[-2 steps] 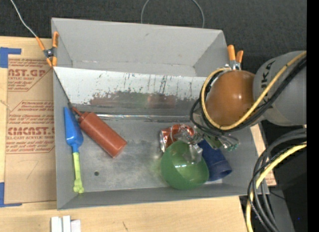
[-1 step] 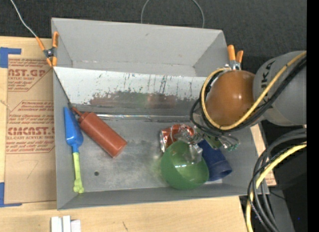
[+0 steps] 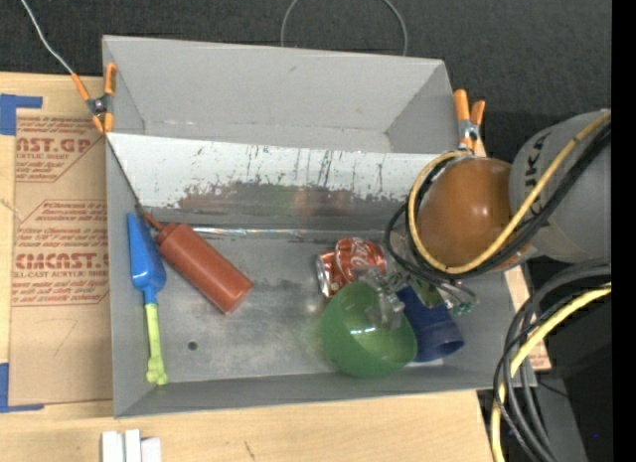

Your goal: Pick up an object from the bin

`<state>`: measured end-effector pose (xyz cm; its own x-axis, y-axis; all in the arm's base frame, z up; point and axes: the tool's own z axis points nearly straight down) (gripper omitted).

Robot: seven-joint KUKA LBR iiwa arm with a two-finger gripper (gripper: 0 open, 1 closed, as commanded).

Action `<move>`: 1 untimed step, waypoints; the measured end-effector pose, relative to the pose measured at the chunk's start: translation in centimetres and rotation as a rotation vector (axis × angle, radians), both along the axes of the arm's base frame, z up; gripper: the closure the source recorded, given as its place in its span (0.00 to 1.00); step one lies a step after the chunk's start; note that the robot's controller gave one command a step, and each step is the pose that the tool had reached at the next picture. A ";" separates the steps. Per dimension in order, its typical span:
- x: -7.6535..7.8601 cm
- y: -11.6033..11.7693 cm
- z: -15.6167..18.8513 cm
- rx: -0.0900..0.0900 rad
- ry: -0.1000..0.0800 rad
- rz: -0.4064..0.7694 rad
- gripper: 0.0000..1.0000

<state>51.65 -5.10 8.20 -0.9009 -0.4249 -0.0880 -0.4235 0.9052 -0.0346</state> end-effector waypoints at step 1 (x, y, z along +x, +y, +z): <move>-0.6 1.9 0.1 0.015 -0.006 -0.170 1.00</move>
Offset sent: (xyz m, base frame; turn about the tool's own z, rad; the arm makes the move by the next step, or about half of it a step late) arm 0.0000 0.0000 0.0000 0.0000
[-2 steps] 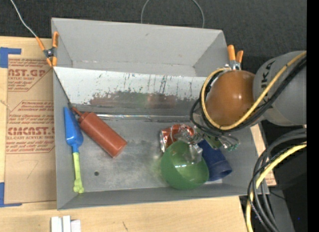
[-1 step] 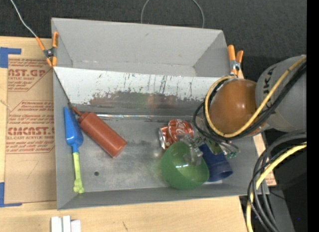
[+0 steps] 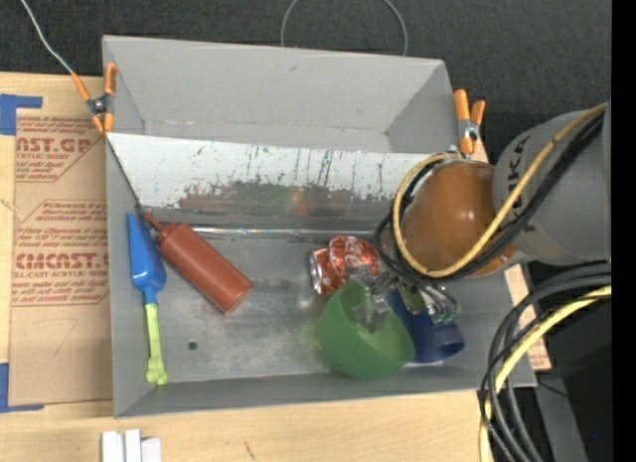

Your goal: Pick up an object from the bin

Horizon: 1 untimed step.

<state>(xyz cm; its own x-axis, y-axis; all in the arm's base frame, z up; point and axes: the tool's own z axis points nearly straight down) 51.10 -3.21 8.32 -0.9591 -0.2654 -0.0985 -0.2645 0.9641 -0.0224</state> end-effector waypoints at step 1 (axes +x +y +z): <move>0.0 0.0 0.0 0.000 0.000 0.000 1.00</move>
Offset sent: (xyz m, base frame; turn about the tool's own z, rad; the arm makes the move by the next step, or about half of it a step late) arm 0.0000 0.0000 0.0000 0.0000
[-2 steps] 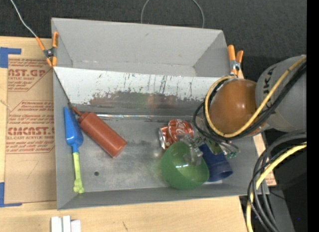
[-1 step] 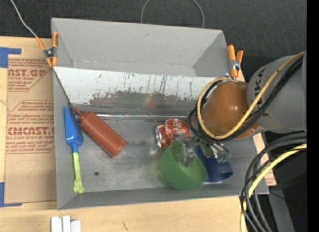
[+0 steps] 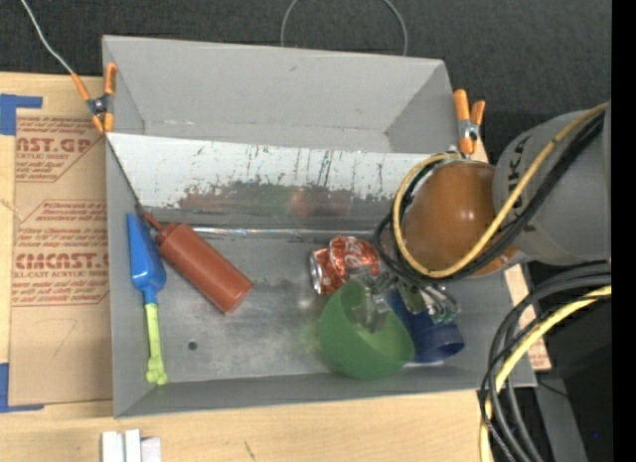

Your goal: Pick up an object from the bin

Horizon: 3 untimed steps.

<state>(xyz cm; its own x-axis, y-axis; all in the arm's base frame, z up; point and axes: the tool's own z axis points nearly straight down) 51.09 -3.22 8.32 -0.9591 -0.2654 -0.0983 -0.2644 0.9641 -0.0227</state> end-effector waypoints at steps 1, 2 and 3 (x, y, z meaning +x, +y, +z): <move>0.0 0.0 0.0 0.000 0.000 0.000 1.00; 0.0 0.0 0.0 0.000 0.000 0.000 1.00; 0.0 0.0 0.0 0.000 0.000 0.000 1.00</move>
Offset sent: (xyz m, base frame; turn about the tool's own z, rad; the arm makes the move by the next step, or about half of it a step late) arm 0.0000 0.0000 0.0000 0.0000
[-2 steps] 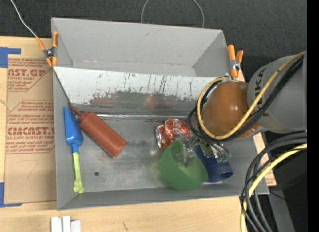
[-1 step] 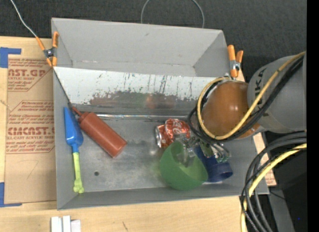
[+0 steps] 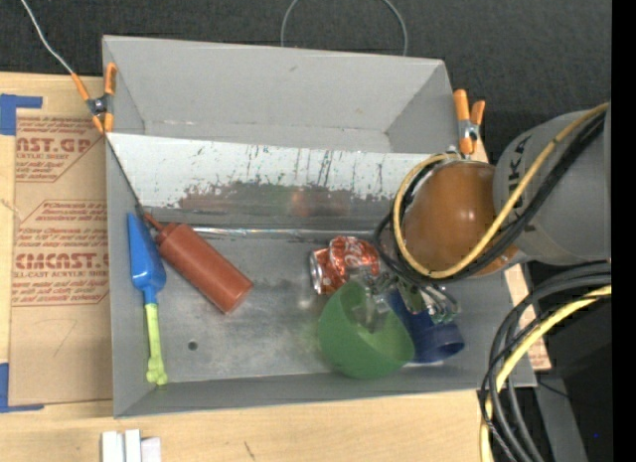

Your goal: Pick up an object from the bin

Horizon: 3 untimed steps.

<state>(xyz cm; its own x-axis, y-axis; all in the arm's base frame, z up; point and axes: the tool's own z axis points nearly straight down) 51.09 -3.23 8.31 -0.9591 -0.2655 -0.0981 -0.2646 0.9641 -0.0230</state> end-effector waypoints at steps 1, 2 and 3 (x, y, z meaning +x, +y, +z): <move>0.0 0.0 0.0 0.000 0.000 0.000 1.00; 0.0 0.0 0.0 0.000 0.000 0.000 1.00; 0.0 0.0 0.0 0.000 0.000 0.000 1.00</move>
Offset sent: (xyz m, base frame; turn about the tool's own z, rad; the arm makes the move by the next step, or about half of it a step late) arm 0.0000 0.0000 0.0000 0.0000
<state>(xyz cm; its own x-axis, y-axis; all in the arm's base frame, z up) 51.08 -3.24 8.31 -0.9591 -0.2654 -0.0980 -0.2644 0.9641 -0.0230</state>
